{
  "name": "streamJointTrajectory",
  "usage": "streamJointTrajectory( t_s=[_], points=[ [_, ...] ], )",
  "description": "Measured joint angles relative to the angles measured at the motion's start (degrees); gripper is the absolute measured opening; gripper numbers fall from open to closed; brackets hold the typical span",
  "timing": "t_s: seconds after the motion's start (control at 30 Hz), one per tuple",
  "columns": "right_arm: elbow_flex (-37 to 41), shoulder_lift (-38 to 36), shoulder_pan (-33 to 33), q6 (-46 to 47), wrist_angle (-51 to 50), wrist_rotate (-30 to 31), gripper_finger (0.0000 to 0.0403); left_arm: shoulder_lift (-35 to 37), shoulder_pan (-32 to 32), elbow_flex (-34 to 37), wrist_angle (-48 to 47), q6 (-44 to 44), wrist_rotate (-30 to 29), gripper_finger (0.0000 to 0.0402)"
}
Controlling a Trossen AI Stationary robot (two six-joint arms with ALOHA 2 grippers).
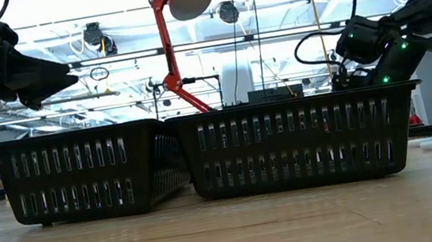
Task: Pick & Place Markers
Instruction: Put the black highlighter pen into the top right black bin
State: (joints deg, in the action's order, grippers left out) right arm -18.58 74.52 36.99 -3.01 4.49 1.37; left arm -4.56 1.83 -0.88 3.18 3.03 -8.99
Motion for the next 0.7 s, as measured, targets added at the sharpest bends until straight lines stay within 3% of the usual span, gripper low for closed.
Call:
streamJointTrajectory(
  t_s=[0.7],
  points=[
    [0.0,0.0,0.0,0.0,0.0,-0.1,0.0035,0.0,0.0,0.0,0.0,0.0,0.0,0.0209]
  ],
)
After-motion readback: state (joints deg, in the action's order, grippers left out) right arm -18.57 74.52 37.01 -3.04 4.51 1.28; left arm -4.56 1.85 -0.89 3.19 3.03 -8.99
